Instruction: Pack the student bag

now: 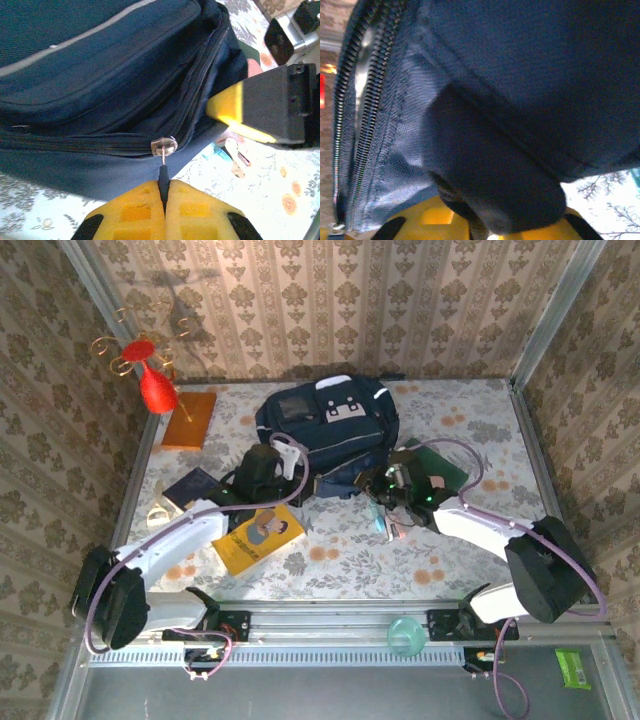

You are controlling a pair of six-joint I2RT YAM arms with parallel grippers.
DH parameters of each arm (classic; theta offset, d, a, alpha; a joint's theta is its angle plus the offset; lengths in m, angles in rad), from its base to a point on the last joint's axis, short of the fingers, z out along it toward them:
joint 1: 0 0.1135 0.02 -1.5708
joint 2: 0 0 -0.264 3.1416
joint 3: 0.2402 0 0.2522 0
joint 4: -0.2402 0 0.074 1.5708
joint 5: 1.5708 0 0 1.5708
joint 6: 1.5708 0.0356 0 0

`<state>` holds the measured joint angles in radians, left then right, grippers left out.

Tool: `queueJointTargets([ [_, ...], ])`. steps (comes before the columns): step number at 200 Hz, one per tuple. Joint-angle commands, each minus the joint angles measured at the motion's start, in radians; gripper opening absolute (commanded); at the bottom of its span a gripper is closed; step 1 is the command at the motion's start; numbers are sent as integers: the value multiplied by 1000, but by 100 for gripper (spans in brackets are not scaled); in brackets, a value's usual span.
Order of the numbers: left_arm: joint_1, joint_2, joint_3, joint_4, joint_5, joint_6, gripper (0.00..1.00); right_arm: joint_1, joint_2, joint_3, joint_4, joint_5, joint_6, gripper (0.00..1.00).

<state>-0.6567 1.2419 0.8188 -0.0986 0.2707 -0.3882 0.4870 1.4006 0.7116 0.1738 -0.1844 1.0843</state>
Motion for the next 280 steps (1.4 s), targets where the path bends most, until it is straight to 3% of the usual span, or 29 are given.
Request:
queueJointTargets([
  [1, 77, -81, -23, -32, -18, 39, 0, -111, -73, 47, -124, -77, -132, 13],
  [32, 159, -83, -51, -34, 3, 40, 0, -220, -94, 122, -291, -176, -254, 12],
  [65, 152, -35, -33, 8, 66, 51, 0, -261, 29, 212, -281, -275, -263, 12],
  [104, 138, 31, -25, 4, 55, 73, 0, -272, 139, 295, -302, -307, -298, 18],
  [124, 130, 44, -30, 17, 48, 57, 0, -281, 159, 310, -334, -321, -310, 34],
  [158, 67, 49, -15, 50, 41, 24, 0, -267, 64, 210, -347, -279, -270, 79],
  [188, 19, 57, 2, 69, 41, -4, 0, -176, -53, 53, -184, -243, -118, 100],
  [248, -25, 55, 45, 60, 58, 0, 0, 15, -16, -17, 41, -87, 59, 100],
  [265, -27, 45, 42, 58, 56, -1, 0, 25, 39, -4, 104, -53, 78, 93],
  [280, -28, 34, 36, 53, 51, 3, 0, 28, 68, 17, 111, -13, 70, 79],
])
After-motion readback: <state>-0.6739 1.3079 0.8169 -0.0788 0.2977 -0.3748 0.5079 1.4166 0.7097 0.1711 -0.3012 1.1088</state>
